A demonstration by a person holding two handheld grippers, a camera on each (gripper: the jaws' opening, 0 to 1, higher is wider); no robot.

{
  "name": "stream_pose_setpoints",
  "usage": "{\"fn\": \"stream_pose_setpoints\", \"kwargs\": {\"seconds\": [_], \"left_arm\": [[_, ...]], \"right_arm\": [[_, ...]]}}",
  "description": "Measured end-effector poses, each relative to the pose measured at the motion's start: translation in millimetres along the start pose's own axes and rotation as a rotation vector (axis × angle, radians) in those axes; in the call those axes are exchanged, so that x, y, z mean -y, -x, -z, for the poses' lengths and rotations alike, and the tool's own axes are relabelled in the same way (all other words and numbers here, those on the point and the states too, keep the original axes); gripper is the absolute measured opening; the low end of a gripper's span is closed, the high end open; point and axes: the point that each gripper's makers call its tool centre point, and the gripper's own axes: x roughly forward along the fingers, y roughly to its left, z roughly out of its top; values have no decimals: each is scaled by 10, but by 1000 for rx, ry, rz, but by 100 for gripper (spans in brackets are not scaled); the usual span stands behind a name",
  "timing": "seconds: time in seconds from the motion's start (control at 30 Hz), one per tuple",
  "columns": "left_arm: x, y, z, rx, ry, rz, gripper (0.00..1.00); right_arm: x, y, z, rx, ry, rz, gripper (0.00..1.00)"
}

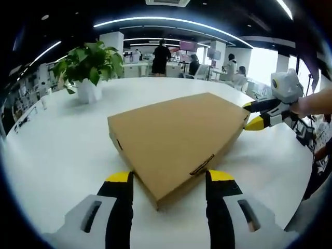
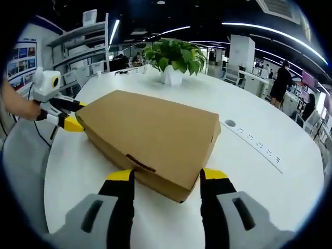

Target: Operate the shoe box by opening the lid, removing the specified soft item, and placing it in the target area until the item is outside and the box remains undamaged.

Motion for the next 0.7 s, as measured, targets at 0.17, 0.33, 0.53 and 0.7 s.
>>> {"fn": "stream_pose_setpoints", "kwargs": {"seconds": [0.17,0.33,0.53,0.7], "left_arm": [[-10,13,4,-5,-6,10,55],[-21,27,9,-10,-13,21,55],[-45,45,19,-14,-24,42,55],[-61,62,28,-24,-36,61,55]], "right_arm": [[-39,19,13,6,-10,13,47],[-82,42,24,5,-22,24,46],[-124,74,51,2,-48,33,46],[-197,110,60,4,-67,47,45]]}}
